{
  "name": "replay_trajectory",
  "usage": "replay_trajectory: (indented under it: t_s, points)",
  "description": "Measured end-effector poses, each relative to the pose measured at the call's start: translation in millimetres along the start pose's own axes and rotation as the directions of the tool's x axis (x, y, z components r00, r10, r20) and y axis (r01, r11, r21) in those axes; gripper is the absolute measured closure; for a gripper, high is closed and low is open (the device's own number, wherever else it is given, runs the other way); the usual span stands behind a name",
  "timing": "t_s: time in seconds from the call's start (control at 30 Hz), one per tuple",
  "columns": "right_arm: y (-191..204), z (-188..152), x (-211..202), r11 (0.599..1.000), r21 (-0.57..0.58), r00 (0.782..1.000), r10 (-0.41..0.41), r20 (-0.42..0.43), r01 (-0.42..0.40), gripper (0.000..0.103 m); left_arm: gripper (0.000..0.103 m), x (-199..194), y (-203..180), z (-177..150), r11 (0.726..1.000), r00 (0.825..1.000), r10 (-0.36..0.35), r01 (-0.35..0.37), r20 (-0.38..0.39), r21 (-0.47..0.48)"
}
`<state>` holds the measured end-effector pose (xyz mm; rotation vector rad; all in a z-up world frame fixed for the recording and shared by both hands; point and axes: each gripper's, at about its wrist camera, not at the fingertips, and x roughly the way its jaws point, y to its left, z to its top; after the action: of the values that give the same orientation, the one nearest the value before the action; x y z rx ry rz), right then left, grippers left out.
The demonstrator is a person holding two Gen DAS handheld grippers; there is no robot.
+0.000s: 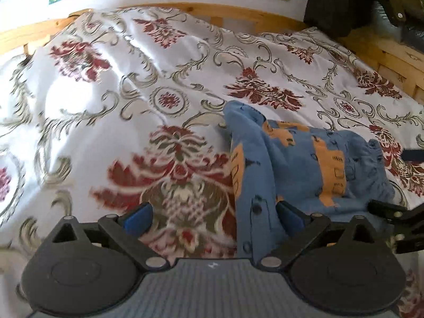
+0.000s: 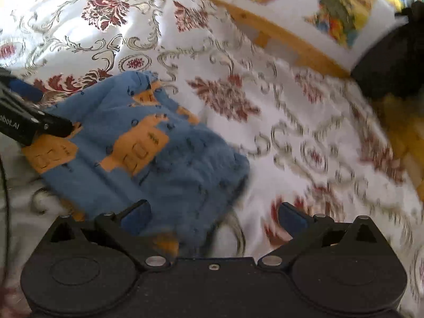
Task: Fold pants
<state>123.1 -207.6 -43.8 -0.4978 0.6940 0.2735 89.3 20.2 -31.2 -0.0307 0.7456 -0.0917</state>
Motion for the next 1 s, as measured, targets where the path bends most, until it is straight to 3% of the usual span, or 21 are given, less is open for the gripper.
replay_trajectory:
  t_s: [0.13,0.23,0.37,0.63,0.77,0.87,1.0]
  points:
    - [-14.2,-6.8,-12.2,0.998,0.029,0.995,0.055,-0.080,-0.052,0.001,0.002,-12.7,-0.6,-1.6,1.000,1.000,0.001,0.000,-0.025,0.022]
    - [-19.2,-5.9,-12.5,0.995,-0.035,0.987,0.088,-0.133,-0.094,0.001,0.001,-14.7,-1.5,0.8,0.999,0.998,0.009,-0.007,-0.056,0.031]
    - [-31.9,-5.5,-13.2,0.993,-0.049,0.987,0.104,-0.120,-0.111,0.001,0.001,-17.1,-3.5,5.7,1.000,0.994,0.018,-0.016,-0.107,0.021]
    - [-58.6,-7.4,-10.7,0.982,0.081,0.979,0.178,-0.101,-0.170,0.001,0.000,-18.0,-7.3,13.6,1.000,0.973,0.024,-0.019,-0.232,0.025]
    - [-64.3,-6.5,-12.5,0.971,0.129,0.976,0.211,-0.057,-0.203,0.001,0.000,-22.6,-4.5,17.2,1.000,0.968,0.021,-0.018,-0.250,0.011]
    - [-75.5,-7.3,-9.7,0.936,0.239,0.965,0.262,0.009,-0.257,0.001,0.000,-29.3,-0.8,29.1,1.000,0.978,0.023,-0.023,-0.206,0.000]
    - [-93.7,-9.1,0.0,0.826,0.414,0.923,0.358,0.139,-0.383,0.001,0.000,-27.1,3.3,49.1,0.999,0.993,-0.035,0.031,-0.116,-0.039]
